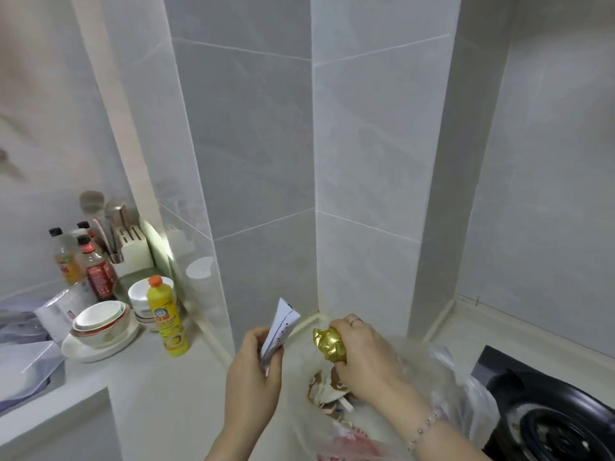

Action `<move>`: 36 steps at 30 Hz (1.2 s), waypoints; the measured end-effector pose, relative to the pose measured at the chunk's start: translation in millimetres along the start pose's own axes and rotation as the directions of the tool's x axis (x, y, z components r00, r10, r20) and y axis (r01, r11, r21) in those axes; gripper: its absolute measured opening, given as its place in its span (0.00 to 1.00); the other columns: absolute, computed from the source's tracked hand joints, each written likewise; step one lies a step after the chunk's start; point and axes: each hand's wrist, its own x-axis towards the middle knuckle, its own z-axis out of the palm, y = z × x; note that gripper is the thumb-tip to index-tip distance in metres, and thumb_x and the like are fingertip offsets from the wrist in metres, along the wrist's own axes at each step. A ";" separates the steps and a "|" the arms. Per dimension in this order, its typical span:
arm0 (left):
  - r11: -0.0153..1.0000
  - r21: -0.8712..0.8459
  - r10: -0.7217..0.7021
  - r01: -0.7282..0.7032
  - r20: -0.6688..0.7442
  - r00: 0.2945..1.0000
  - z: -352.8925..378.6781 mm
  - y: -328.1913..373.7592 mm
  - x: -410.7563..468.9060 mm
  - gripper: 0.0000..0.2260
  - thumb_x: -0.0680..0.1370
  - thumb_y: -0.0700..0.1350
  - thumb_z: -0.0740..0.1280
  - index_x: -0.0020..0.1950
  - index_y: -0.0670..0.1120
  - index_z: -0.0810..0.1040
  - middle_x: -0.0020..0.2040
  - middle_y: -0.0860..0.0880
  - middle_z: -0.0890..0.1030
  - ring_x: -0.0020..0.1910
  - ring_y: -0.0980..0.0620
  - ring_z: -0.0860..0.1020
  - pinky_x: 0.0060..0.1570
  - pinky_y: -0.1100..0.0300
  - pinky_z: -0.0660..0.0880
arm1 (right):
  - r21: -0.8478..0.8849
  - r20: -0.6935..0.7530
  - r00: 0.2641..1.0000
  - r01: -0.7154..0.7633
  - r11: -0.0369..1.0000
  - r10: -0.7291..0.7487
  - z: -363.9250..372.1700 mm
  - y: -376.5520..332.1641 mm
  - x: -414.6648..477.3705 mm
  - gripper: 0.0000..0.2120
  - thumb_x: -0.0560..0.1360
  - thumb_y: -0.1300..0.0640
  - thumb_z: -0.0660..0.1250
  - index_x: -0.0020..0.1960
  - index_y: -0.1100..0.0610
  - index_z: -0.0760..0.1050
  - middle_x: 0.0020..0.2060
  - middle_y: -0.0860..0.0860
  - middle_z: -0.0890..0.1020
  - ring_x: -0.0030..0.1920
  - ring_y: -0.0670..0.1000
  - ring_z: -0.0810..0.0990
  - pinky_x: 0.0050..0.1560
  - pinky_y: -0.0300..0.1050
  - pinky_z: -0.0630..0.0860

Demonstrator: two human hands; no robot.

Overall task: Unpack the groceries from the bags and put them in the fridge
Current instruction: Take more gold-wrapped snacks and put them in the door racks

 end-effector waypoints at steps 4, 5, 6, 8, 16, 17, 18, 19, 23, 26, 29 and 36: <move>0.997 0.060 -0.035 0.039 -0.080 0.996 -37.2 -2.2 -32.7 0.17 0.75 0.39 0.67 0.46 0.61 0.69 0.43 0.62 0.79 0.43 0.61 0.76 0.36 0.69 0.70 | 0.047 0.015 0.991 0.129 0.991 -0.130 6.8 -29.6 -12.5 0.21 0.74 0.61 0.64 0.65 0.50 0.68 0.61 0.47 0.71 0.61 0.49 0.70 0.52 0.41 0.71; 0.995 0.079 -0.043 0.052 -0.110 0.993 -48.0 -1.7 -42.6 0.16 0.75 0.39 0.67 0.46 0.61 0.69 0.43 0.62 0.79 0.43 0.61 0.76 0.36 0.67 0.71 | 0.061 0.018 0.985 0.168 0.984 -0.169 7.5 -38.0 -16.8 0.20 0.74 0.60 0.64 0.65 0.50 0.68 0.61 0.47 0.71 0.62 0.49 0.70 0.53 0.41 0.71; 0.993 0.097 -0.052 0.067 -0.149 0.987 -58.7 -0.9 -53.6 0.16 0.75 0.39 0.67 0.46 0.61 0.69 0.44 0.62 0.79 0.43 0.60 0.76 0.36 0.66 0.71 | 0.073 0.022 0.976 0.212 0.974 -0.214 7.7 -46.8 -22.2 0.20 0.74 0.59 0.64 0.65 0.50 0.68 0.61 0.47 0.71 0.61 0.50 0.71 0.53 0.41 0.71; 0.985 0.126 -0.083 0.117 -0.248 0.965 -79.0 -0.2 -78.5 0.14 0.75 0.39 0.66 0.46 0.60 0.69 0.43 0.61 0.79 0.41 0.57 0.76 0.37 0.64 0.70 | 0.087 0.039 0.949 0.310 0.947 -0.314 8.9 -64.2 -36.1 0.19 0.74 0.59 0.64 0.64 0.49 0.68 0.60 0.47 0.71 0.61 0.50 0.71 0.52 0.41 0.70; 0.888 0.294 -0.166 0.353 -0.511 0.844 -171.3 30.5 -215.1 0.13 0.77 0.40 0.65 0.51 0.58 0.69 0.49 0.59 0.78 0.45 0.57 0.77 0.39 0.70 0.71 | 0.180 0.111 0.726 0.657 0.732 -0.679 10.5 -163.1 -109.7 0.18 0.74 0.62 0.64 0.62 0.52 0.69 0.59 0.49 0.70 0.60 0.52 0.71 0.48 0.43 0.71; 0.868 0.324 -0.155 0.376 -0.544 0.825 -186.0 37.0 -234.0 0.13 0.78 0.41 0.65 0.51 0.59 0.68 0.48 0.61 0.77 0.45 0.58 0.77 0.38 0.71 0.70 | 0.194 0.113 0.690 0.690 0.697 -0.715 8.9 -178.0 -121.2 0.17 0.73 0.63 0.65 0.61 0.52 0.69 0.58 0.50 0.71 0.59 0.52 0.72 0.47 0.43 0.71; 0.844 0.353 -0.144 0.404 -0.576 0.805 -200.4 44.5 -253.3 0.14 0.78 0.41 0.64 0.50 0.61 0.66 0.46 0.63 0.77 0.44 0.60 0.76 0.37 0.71 0.69 | 0.208 0.112 0.654 0.721 0.662 -0.748 7.5 -192.7 -133.0 0.17 0.73 0.64 0.65 0.60 0.53 0.70 0.58 0.50 0.71 0.59 0.52 0.72 0.47 0.43 0.71; 0.815 0.384 -0.132 0.433 -0.606 0.784 -214.1 52.5 -272.4 0.14 0.78 0.42 0.64 0.48 0.62 0.65 0.45 0.64 0.76 0.43 0.61 0.75 0.36 0.71 0.69 | 0.226 0.104 0.619 0.748 0.624 -0.779 5.9 -207.2 -145.2 0.17 0.73 0.64 0.65 0.59 0.53 0.71 0.57 0.50 0.72 0.58 0.52 0.73 0.48 0.43 0.72; 0.689 0.451 -0.078 0.568 -0.732 0.677 -258.8 77.6 -350.4 0.14 0.77 0.40 0.64 0.49 0.60 0.67 0.42 0.65 0.75 0.43 0.62 0.74 0.35 0.70 0.67 | 0.304 0.070 0.457 0.837 0.455 -0.887 -1.9 -262.6 -202.5 0.17 0.72 0.65 0.66 0.58 0.52 0.72 0.56 0.49 0.73 0.56 0.50 0.74 0.51 0.43 0.75; 0.597 0.490 0.003 0.635 -0.793 0.609 -287.9 99.3 -408.6 0.14 0.74 0.37 0.67 0.50 0.56 0.72 0.42 0.62 0.77 0.41 0.61 0.74 0.35 0.71 0.67 | 0.342 0.056 0.310 0.887 0.310 -0.949 -13.2 -300.0 -255.1 0.15 0.72 0.66 0.64 0.57 0.53 0.71 0.56 0.50 0.73 0.56 0.51 0.74 0.48 0.41 0.71; 0.453 0.570 0.132 0.685 -0.803 0.581 -319.2 126.0 -463.8 0.17 0.69 0.34 0.71 0.50 0.54 0.74 0.41 0.57 0.79 0.42 0.58 0.73 0.35 0.73 0.65 | 0.375 0.017 0.185 0.910 0.178 -0.983 -27.4 -330.9 -310.6 0.14 0.73 0.66 0.64 0.56 0.55 0.71 0.55 0.51 0.73 0.55 0.52 0.74 0.45 0.42 0.70; 0.089 0.679 0.334 0.729 -0.709 0.621 -379.0 213.4 -602.4 0.22 0.61 0.34 0.66 0.51 0.53 0.71 0.40 0.52 0.82 0.42 0.56 0.72 0.41 0.64 0.66 | 0.427 -0.108 -0.042 0.900 -0.085 -0.993 -68.7 -391.3 -446.1 0.14 0.72 0.66 0.63 0.56 0.55 0.70 0.55 0.51 0.72 0.56 0.53 0.73 0.41 0.43 0.68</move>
